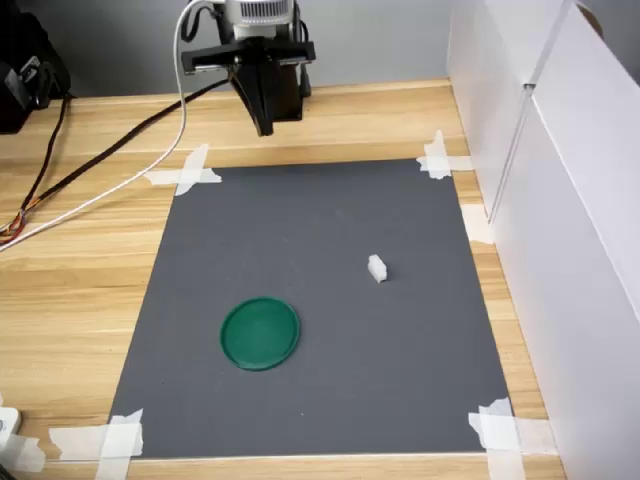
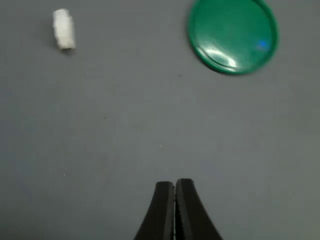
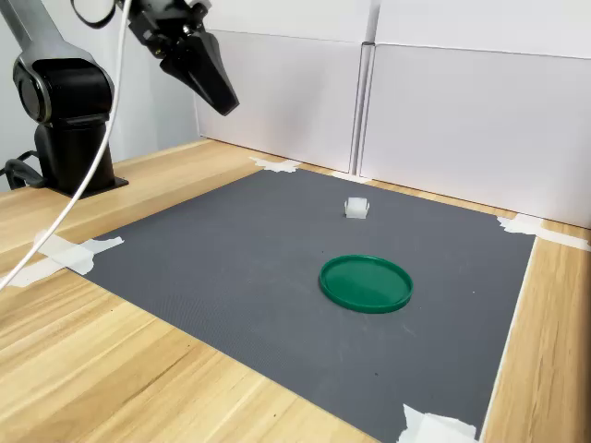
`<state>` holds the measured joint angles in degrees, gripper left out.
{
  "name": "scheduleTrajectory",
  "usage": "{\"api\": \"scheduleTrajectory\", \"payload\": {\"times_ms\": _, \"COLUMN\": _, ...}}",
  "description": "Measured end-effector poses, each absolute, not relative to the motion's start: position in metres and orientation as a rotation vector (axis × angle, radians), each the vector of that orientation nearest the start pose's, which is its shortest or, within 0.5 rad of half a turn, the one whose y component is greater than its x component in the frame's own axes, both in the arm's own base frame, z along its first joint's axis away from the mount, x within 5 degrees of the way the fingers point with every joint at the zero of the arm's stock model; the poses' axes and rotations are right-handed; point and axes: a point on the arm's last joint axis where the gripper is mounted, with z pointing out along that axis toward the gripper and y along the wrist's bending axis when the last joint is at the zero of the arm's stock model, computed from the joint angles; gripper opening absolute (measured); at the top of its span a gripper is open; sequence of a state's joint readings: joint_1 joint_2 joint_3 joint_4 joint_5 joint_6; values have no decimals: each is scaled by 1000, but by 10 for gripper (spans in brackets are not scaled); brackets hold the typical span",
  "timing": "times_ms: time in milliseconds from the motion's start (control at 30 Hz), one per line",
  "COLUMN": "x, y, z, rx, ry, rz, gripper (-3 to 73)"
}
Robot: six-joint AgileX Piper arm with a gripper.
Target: Grasp a white terminal and put it in the green lid.
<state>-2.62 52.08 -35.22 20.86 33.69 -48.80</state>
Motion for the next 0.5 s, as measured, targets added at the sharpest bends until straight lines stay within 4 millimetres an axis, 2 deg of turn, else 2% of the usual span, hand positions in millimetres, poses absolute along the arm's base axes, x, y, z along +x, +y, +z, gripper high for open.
{"api": "scheduleTrajectory", "payload": {"times_ms": 133, "x": 192, "y": 13, "z": 288, "rx": -860, "ry": 2246, "rz": -46, "gripper": -21}}
{"api": "scheduleTrajectory", "payload": {"times_ms": 333, "x": 220, "y": 19, "z": 306, "rx": -1052, "ry": 2240, "rz": 30, "gripper": -21}}
{"api": "scheduleTrajectory", "payload": {"times_ms": 500, "x": 241, "y": 40, "z": 309, "rx": -1291, "ry": 2201, "rz": 21, "gripper": -17}}
